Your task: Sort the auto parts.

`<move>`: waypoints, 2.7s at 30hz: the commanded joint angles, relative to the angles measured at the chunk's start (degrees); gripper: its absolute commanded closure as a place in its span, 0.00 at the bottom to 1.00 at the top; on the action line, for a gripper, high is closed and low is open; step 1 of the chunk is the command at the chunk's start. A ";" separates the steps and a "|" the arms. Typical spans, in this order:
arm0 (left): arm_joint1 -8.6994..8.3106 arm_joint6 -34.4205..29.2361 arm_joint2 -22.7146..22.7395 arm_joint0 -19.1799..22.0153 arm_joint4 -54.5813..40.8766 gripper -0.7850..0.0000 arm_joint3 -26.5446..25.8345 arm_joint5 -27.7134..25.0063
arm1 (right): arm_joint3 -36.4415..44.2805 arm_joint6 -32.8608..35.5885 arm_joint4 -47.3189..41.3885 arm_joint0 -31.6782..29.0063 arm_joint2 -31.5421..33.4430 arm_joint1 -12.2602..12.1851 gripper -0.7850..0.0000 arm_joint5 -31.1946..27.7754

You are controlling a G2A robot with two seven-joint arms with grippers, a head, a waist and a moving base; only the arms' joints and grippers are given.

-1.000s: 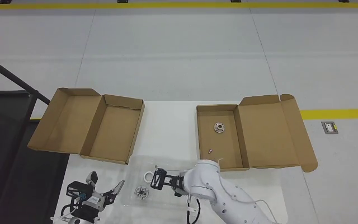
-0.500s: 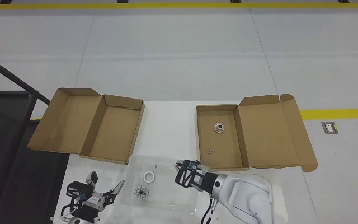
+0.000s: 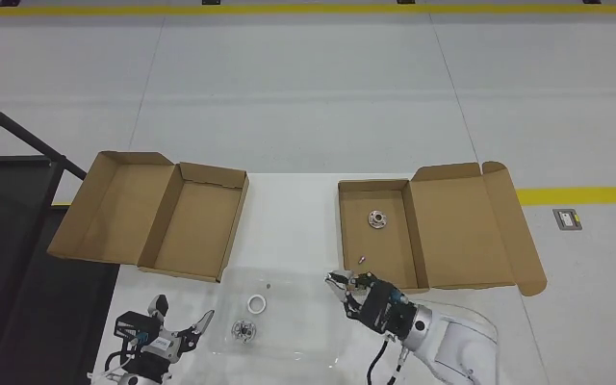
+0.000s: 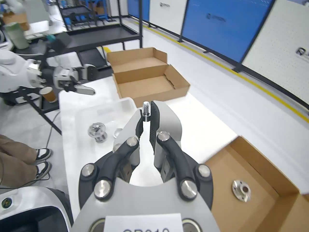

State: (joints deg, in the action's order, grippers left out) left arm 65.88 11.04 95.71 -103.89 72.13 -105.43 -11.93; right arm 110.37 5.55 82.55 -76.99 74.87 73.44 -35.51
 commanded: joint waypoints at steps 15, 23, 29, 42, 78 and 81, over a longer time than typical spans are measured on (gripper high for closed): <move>0.00 0.00 0.00 0.00 0.00 0.00 0.00 0.00 | -17.47 36.18 -4.08 13.69 0.08 0.95 1.00 19.42; 0.00 0.00 0.00 0.00 0.00 0.00 0.00 0.00 | -30.49 36.16 -4.83 21.67 -3.18 1.75 1.00 20.29; 0.00 0.00 0.00 0.00 0.00 0.00 0.00 0.00 | -38.91 37.33 -6.51 27.06 -4.57 2.32 1.00 20.96; 0.00 0.00 0.00 0.00 0.00 0.00 0.00 0.00 | -39.40 37.06 -4.07 27.51 -5.98 2.50 1.00 24.65; -0.42 -19.41 -10.35 3.36 32.35 0.00 -17.65 -4.38 | 5.68 -3.74 14.17 -11.18 3.28 -2.54 0.00 8.47; -0.38 -20.30 -11.20 3.87 33.61 0.00 -17.86 -4.12 | 5.68 -3.74 14.17 -11.18 3.28 -2.54 0.00 8.47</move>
State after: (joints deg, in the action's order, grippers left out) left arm 65.51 -9.50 84.36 -99.94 106.09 -123.33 -16.07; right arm 116.08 1.78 96.77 -88.21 78.17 70.89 -27.10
